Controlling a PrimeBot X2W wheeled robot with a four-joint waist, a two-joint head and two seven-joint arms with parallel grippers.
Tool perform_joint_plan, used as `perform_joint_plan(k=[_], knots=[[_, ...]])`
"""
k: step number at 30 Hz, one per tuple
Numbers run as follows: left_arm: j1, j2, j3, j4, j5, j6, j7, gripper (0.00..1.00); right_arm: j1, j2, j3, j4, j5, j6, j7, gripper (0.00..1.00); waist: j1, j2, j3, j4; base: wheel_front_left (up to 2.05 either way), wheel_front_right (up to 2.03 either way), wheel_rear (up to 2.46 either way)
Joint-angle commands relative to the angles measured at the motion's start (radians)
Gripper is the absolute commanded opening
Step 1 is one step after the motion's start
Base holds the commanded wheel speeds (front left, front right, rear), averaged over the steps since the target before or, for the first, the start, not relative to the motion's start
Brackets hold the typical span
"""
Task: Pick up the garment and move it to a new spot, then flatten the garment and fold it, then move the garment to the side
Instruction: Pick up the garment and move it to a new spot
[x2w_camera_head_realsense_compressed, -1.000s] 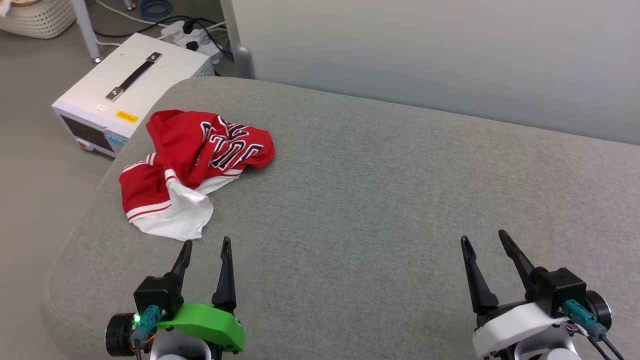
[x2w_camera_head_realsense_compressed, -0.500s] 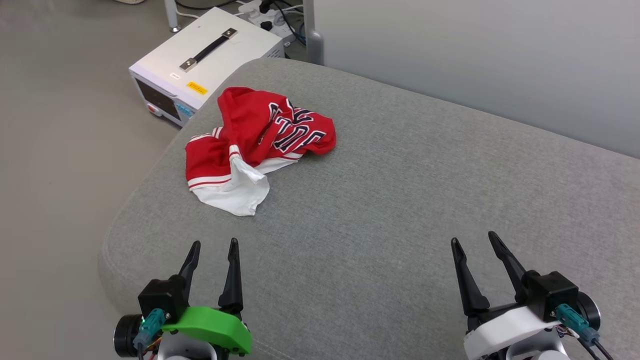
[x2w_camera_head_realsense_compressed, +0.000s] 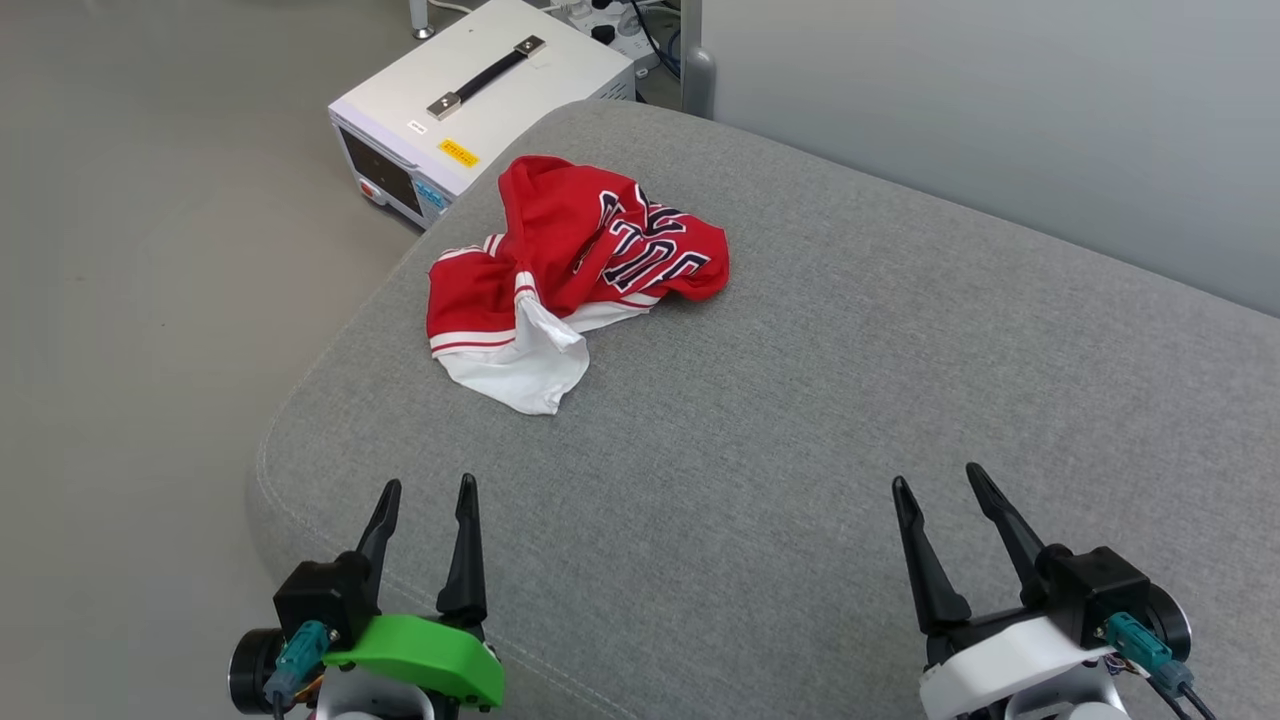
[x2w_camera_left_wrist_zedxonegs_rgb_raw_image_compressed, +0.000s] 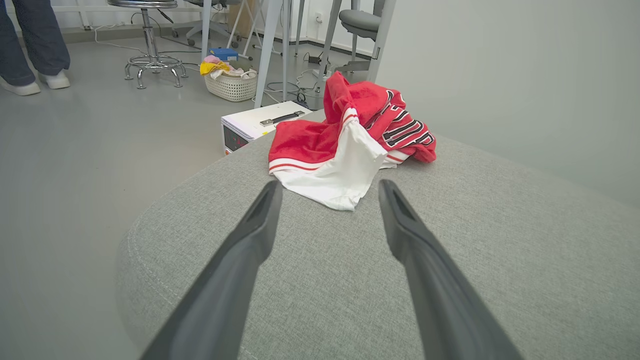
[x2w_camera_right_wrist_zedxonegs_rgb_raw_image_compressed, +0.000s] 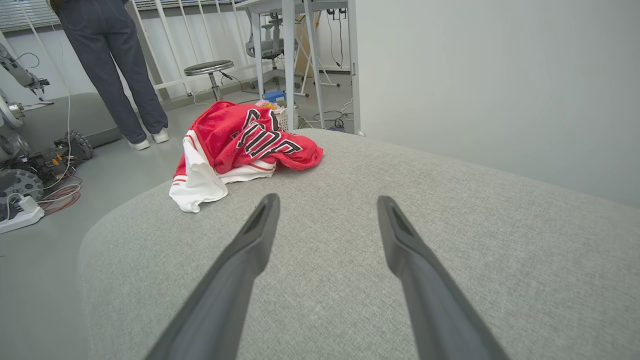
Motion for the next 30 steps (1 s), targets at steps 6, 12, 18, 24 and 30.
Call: perform_joint_plan(k=[6,12,18,24,30], knots=[[-0.027,-0.004,0.006,-0.005,-0.021,0.000,-0.006,1.00,-0.013,-0.002,0.007,-0.004,-0.010,-0.001,-0.009,1.00,0.0000,0.0000,0.041,-0.026,0.00,0.00,0.00],[-0.120,0.004,0.023,0.083,0.002,-0.035,-0.006,1.00,-0.040,-0.002,0.011,-0.017,-0.051,-0.001,-0.009,1.00,0.0000,0.0000,0.117,-0.070,0.00,0.00,0.00],[-0.328,0.073,0.020,0.257,-0.019,-0.082,0.038,1.00,-0.080,-0.021,0.016,-0.026,-0.074,-0.001,-0.009,1.00,0.0000,0.0000,0.208,-0.120,0.00,0.00,0.00],[-0.545,0.161,-0.013,0.382,-0.095,-0.105,0.222,1.00,-0.116,-0.032,0.036,-0.029,-0.083,-0.001,-0.009,1.00,0.0000,0.0000,0.279,-0.171,0.00,0.00,0.00],[-0.698,0.248,-0.026,0.490,-0.165,-0.108,0.417,1.00,-0.151,-0.040,0.050,-0.030,-0.083,-0.001,-0.009,1.00,0.0000,0.0000,0.338,-0.218,0.00,0.00,0.00]])
